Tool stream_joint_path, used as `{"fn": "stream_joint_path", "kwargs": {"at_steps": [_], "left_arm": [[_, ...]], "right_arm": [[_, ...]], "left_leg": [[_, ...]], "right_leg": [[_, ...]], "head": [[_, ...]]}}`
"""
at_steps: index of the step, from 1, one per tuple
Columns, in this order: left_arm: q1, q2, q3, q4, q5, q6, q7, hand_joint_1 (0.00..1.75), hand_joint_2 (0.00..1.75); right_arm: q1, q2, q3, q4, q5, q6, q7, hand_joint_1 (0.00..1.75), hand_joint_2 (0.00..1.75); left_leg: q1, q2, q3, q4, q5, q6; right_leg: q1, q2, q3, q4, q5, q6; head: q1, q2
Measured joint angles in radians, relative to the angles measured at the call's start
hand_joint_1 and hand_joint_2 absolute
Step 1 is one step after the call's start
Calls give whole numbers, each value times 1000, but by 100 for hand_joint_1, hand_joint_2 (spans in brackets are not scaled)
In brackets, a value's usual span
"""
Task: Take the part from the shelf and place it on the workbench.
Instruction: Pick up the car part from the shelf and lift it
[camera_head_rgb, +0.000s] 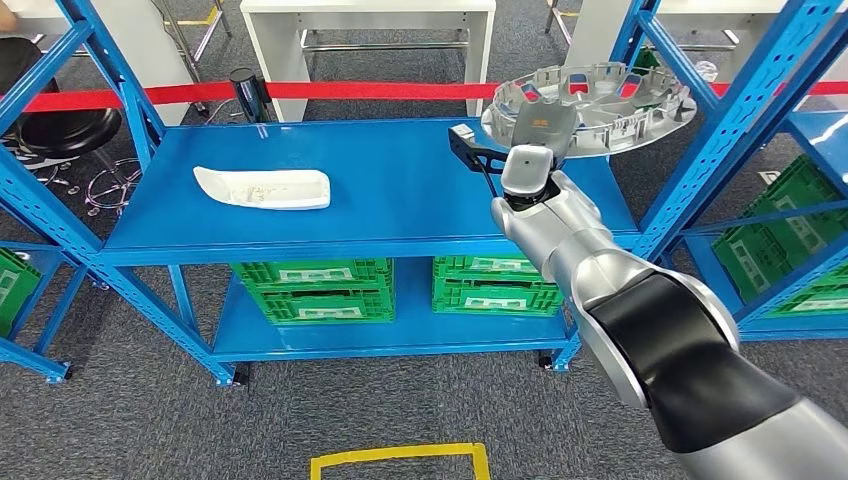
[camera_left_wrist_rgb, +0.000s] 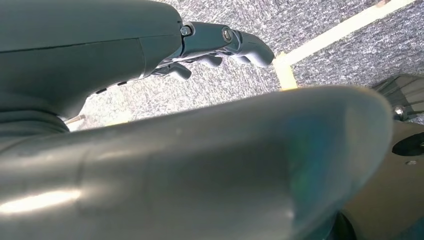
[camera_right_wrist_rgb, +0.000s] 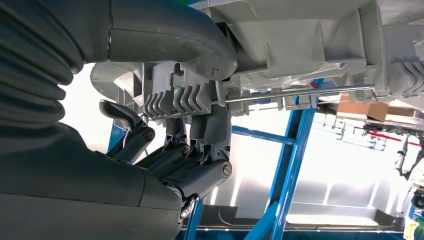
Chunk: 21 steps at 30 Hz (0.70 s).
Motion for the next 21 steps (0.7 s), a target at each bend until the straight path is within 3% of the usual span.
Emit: {"fn": "stream_joint_path", "kwargs": {"at_steps": [1,5,21], "left_arm": [[0,0,0,0,1,0,0,0,0],[0,1,0,0,0,0,-26,0,175],[-1,14,0,0,-7,0,-21,0,175]], "right_arm": [[0,0,0,0,0,0,0,175,175],[0,0,0,0,0,1,-2,175,175],[1,6,0,0,0,11,-1,175,175]], "left_leg": [[0,0,0,0,0,0],[0,0,0,0,0,0],[0,0,0,0,0,0]], "right_leg": [[0,0,0,0,0,0],[0,0,0,0,0,0],[0,0,0,0,0,0]], "head": [[0,0],[0,0],[0,0]]}}
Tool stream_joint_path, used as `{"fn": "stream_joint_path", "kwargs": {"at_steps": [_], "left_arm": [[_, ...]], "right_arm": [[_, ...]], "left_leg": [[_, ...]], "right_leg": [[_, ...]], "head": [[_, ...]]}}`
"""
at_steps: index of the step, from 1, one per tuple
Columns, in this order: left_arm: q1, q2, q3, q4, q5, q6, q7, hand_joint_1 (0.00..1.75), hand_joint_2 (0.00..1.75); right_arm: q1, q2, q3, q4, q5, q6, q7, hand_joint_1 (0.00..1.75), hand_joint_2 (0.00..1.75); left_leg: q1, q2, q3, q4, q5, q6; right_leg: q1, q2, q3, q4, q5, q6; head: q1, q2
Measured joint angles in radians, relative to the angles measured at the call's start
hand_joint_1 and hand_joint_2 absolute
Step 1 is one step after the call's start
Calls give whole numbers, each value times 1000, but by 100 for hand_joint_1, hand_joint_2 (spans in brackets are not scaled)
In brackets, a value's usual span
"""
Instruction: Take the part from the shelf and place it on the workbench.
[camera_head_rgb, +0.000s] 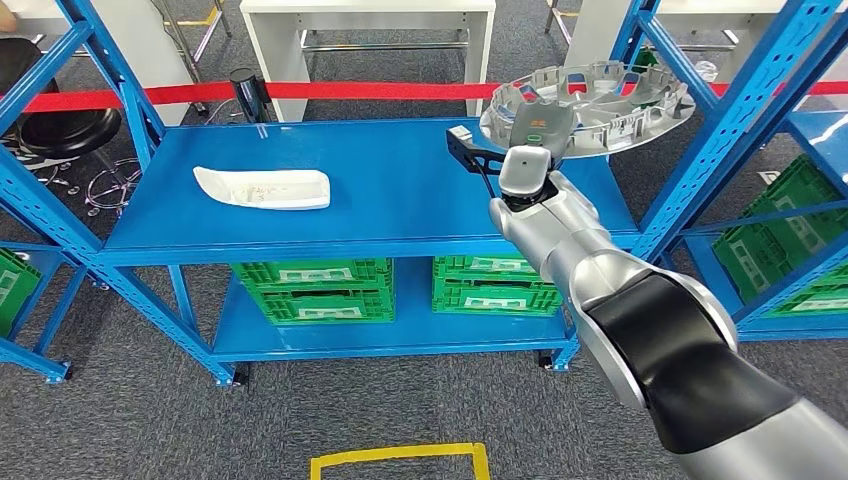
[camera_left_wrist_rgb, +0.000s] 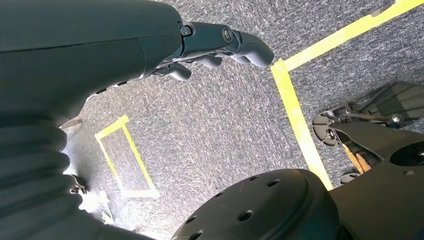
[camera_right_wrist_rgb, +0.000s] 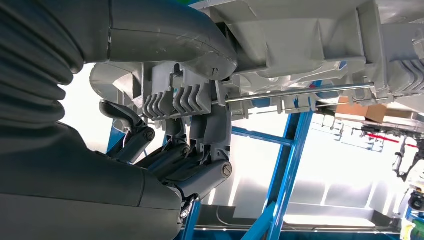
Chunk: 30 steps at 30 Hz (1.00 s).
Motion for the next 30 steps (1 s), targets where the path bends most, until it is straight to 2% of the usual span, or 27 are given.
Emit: {"fn": "stream_joint_path", "kwargs": {"at_steps": [14,20,25,30], "left_arm": [[0,6,14,0,35,0,-21,0,175],[0,9,37,0,56,0,7,0,175],[-1,10,60,0,76,0,32,0,175],[0,12,69,0,78,0,33,0,175]], "right_arm": [[-16,21,10,0,2,-18,-29,175,175],[-42,65,45,0,3,-80,-88,175,175],[-51,117,81,0,3,-85,-107,175,175],[-56,146,117,0,3,-90,-118,175,175]], "left_leg": [[0,0,0,0,0,0],[0,3,1,-1,0,0],[1,2,1,-1,0,0],[1,2,0,-1,0,0]], "right_leg": [[0,0,0,0,0,0],[0,3,-1,0,0,0],[1,2,-1,0,0,0],[1,2,0,0,0,-1]], "head": [[0,0],[0,0],[0,0],[0,0]]}}
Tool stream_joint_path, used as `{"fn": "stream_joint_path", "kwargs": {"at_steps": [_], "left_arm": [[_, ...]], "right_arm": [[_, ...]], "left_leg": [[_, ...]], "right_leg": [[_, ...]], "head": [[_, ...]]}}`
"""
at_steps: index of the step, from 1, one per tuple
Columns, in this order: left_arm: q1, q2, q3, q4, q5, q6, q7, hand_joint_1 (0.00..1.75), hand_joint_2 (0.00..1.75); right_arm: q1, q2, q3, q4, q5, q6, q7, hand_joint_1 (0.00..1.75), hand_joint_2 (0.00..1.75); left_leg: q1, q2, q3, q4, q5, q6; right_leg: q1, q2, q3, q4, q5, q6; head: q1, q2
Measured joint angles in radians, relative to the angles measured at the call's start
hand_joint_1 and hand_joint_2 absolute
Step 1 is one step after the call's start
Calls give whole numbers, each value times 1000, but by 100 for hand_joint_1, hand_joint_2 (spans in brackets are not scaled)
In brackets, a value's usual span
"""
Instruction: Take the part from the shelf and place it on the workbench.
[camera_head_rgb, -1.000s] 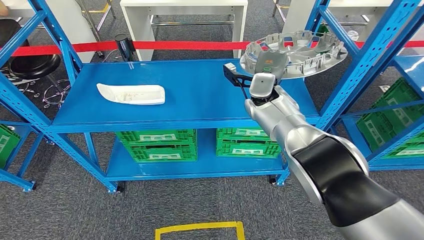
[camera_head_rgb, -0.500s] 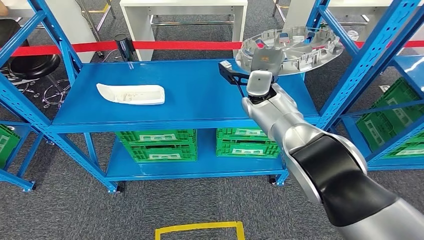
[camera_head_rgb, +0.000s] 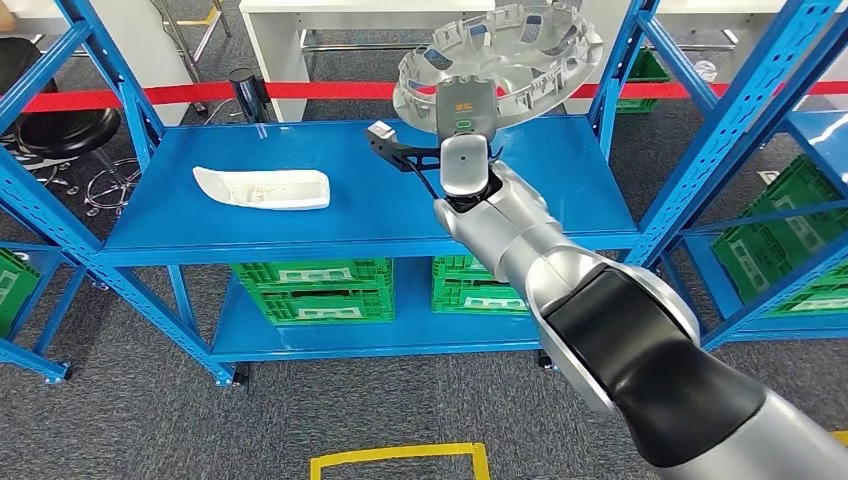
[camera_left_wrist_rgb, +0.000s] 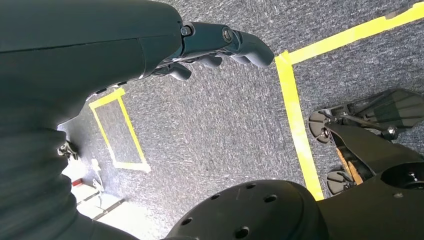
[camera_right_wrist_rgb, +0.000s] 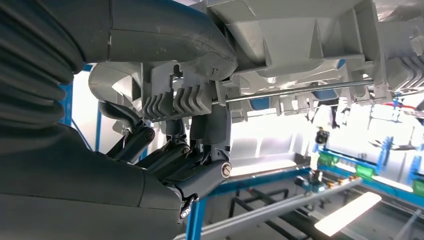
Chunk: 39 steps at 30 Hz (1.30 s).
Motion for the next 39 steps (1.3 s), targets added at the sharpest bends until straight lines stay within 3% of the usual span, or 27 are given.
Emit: {"fn": "stream_joint_path", "kwargs": {"at_steps": [16,25,27,29,30,31,32,33,35,37,39], "left_arm": [[-10,5,-8,0,-61,0,-52,0,175],[-19,6,-13,-3,-61,0,-39,0,175],[-20,5,-13,-3,-61,0,-39,0,175],[-22,5,-13,-4,-61,0,-39,0,175],[-23,4,-14,-4,-61,0,-38,0,175],[-24,4,-14,-5,-61,0,-37,0,175],[-24,3,-14,-5,-62,0,-35,0,175],[-24,2,-14,-5,-62,0,-34,0,175],[-24,1,-14,-5,-62,0,-33,0,175],[-25,1,-14,-6,-62,0,-33,0,175],[-27,1,-14,-7,-62,0,-32,0,175]], "right_arm": [[-2,5,40,8,-1,27,0,175,175],[-2,-2,41,14,-1,28,-1,175,175],[-4,-4,41,14,-1,28,0,175,175],[-3,-7,41,15,-1,28,1,175,175],[0,-10,41,16,-1,28,1,175,175],[2,-13,42,17,-1,28,1,175,175],[5,-16,42,18,-2,28,1,175,175],[6,-18,42,18,-2,28,1,175,175],[7,-21,42,19,-3,28,1,175,175],[9,-22,42,19,-2,27,0,175,175],[12,-23,42,20,-2,26,-2,175,175]], "left_leg": [[-1,0,0,2,-1,1],[-4,3,2,1,-4,16],[3,7,7,-6,-2,23],[5,9,8,-7,-3,27],[6,9,9,-6,-4,26],[8,8,10,-5,-7,25],[10,6,11,-3,-10,22],[13,4,13,1,-14,17],[16,2,15,11,-25,4],[15,1,13,17,-33,-12],[17,1,15,13,-34,-27]], "right_leg": [[-5,0,0,-1,1,1],[-8,1,-1,4,-5,14],[-7,1,-28,61,-37,20],[-8,1,-99,193,-92,23],[-9,1,-135,256,-109,25],[-10,0,-159,288,-108,26],[-11,0,-163,280,-86,27],[-13,0,-149,234,-48,27],[-14,-1,-98,102,20,28],[-11,1,-71,36,36,18],[-5,4,-70,34,30,0]], "head": [[0,0],[0,0],[2,0],[4,0],[4,0],[4,0],[4,0],[4,0],[4,0],[4,0],[5,0]]}}
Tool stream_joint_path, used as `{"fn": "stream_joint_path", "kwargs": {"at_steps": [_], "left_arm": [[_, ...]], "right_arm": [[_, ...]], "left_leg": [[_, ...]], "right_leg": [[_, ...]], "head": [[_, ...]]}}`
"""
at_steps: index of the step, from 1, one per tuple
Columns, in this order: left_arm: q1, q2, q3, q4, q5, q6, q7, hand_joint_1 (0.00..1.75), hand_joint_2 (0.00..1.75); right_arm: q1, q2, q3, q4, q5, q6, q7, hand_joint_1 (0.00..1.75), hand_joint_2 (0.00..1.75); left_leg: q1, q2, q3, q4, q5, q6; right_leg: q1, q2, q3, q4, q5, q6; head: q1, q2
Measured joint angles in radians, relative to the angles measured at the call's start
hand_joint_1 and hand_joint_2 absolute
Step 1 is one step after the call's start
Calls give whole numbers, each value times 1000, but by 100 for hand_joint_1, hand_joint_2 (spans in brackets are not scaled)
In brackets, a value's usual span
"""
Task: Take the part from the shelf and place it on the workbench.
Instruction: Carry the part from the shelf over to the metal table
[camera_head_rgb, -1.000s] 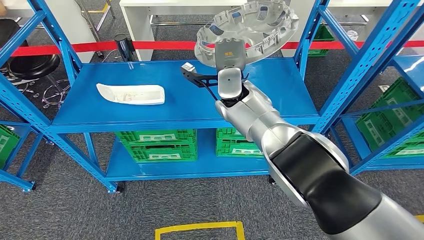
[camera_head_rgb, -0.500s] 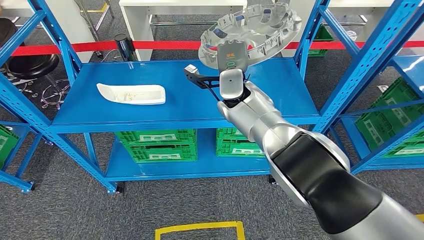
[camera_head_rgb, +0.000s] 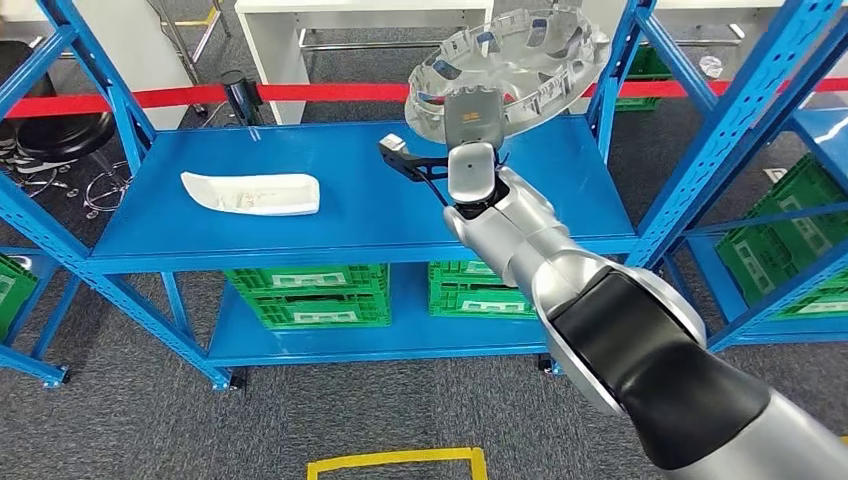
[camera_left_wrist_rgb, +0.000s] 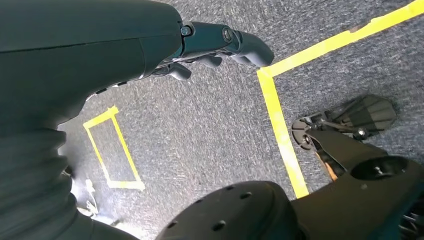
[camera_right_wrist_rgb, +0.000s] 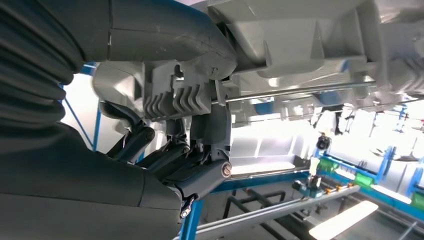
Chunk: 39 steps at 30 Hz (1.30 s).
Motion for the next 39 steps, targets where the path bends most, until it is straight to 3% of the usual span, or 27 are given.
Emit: {"fn": "stream_joint_path", "kwargs": {"at_steps": [3,6,7,8,9,11,12,13,16,18,21,23,24,26,28,29,32,39], "left_arm": [[-1,-1,-1,-1,0,0,0,0,175],[-5,-1,-1,-1,1,-1,-1,0,175],[-8,-1,-1,-1,2,-2,-1,0,175],[-10,-1,-1,-1,2,-3,-1,0,175],[-13,-1,-1,-1,2,-3,0,0,175],[-12,0,-2,-2,1,-3,2,0,175],[-10,1,-2,-2,1,-3,2,0,175],[-8,2,-2,-2,0,-3,3,0,175],[-7,2,-2,-2,0,-3,2,0,175],[-8,1,-2,-3,0,-3,2,0,175],[-9,-1,-2,-4,0,-2,3,0,175],[-7,-3,-2,-4,1,-2,3,0,175],[-6,-3,-2,-4,2,-2,2,0,175],[-6,-3,-2,-4,5,-2,-1,0,175],[-6,-1,-2,-5,8,-2,-2,0,175],[-5,0,-2,-6,9,-2,-2,0,175],[1,3,-2,-7,10,-2,-1,0,175],[5,4,-2,-7,10,-2,-1,0,175]], "right_arm": [[1,0,0,1,-1,1,0,175,175],[3,0,0,1,0,1,0,175,175],[5,0,0,1,0,1,-1,175,175],[6,1,0,1,0,1,-2,175,175],[8,1,0,1,0,1,-3,175,175],[9,2,0,1,0,1,-3,175,175],[9,2,0,1,0,1,-2,175,175],[9,1,0,1,0,1,-1,175,175],[10,0,0,1,-1,1,-1,175,175],[11,-1,0,1,-2,-1,-1,175,175],[11,-2,2,2,0,-1,1,175,175],[14,-3,6,4,2,6,1,175,175],[15,-3,7,4,2,9,1,175,175],[15,-2,8,5,2,12,1,175,175],[15,2,8,5,-1,11,1,175,175],[15,4,8,5,-4,11,1,175,175],[15,9,8,4,-11,10,1,175,175],[15,12,8,4,-11,10,0,175,175]], "left_leg": [[3,7,-17,38,-25,-17],[2,12,-112,224,-100,-22],[1,12,-139,271,-109,-20],[-1,12,-150,283,-99,-17],[-3,12,-142,257,-70,-11],[-11,13,-89,128,7,7],[-15,13,-61,67,30,15],[-19,14,-42,26,39,21],[-18,13,-27,-4,36,30],[-12,14,-22,-18,47,39],[-8,15,-22,-24,53,44],[-6,14,-26,-19,53,44],[-3,13,-29,-14,51,42],[3,11,-36,-3,48,34],[4,9,-45,7,47,20],[2,9,-48,9,46,18],[-1,9,-49,3,50,33],[0,9,-48,-15,73,9]], "right_leg": [[-1,-1,11,-8,-1,-23],[4,-2,19,-9,-7,-38],[7,-2,22,-9,-10,-41],[10,-1,25,-8,-12,-44],[13,0,29,-8,-15,-46],[18,2,37,-8,-21,-46],[20,3,38,-8,-23,-44],[21,3,37,-7,-24,-41],[22,1,34,-10,-22,-27],[23,0,23,13,-44,-16],[15,-1,-44,175,-129,0],[8,-1,-74,252,-146,10],[4,-2,-66,237,-128,14],[-4,-3,-3,116,-74,23],[-5,0,47,18,-48,20],[-4,2,53,1,-49,15],[-3,5,48,-1,-40,2],[-1,6,38,0,-32,-11]], "head": [[-2,0],[-3,0],[-3,0],[-3,0],[-3,0],[-3,0],[-3,0],[-3,0],[-3,0],[0,0],[6,0],[6,0],[6,0],[6,0],[7,0],[7,0],[6,0],[7,0]]}}
